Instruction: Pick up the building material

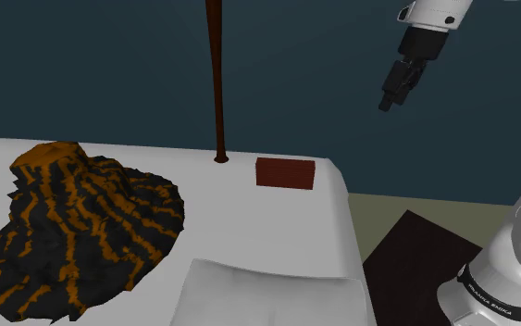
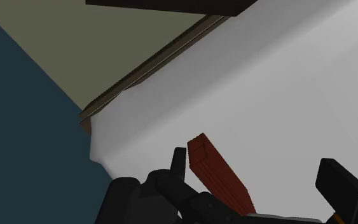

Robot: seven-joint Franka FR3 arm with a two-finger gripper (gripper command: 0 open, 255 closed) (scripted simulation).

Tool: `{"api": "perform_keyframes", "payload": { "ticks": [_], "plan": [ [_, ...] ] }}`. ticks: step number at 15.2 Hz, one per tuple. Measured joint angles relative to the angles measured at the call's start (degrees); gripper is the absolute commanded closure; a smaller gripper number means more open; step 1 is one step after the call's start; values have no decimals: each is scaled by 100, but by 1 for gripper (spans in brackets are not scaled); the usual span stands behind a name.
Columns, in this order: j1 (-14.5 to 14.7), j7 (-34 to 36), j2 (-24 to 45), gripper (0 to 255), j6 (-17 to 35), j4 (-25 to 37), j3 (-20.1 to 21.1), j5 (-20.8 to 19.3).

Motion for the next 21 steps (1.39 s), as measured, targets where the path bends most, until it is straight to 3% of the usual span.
{"api": "perform_keyframes", "payload": {
  "ticks": [3,10,21],
  "plan": [
    [40,-133,176,0,177,-37,-27,-29],
    [310,-697,1480,0,1165,102,-11,-81],
    [620,-1596,3817,0,2314,1020,58,-169]
  ]
}}
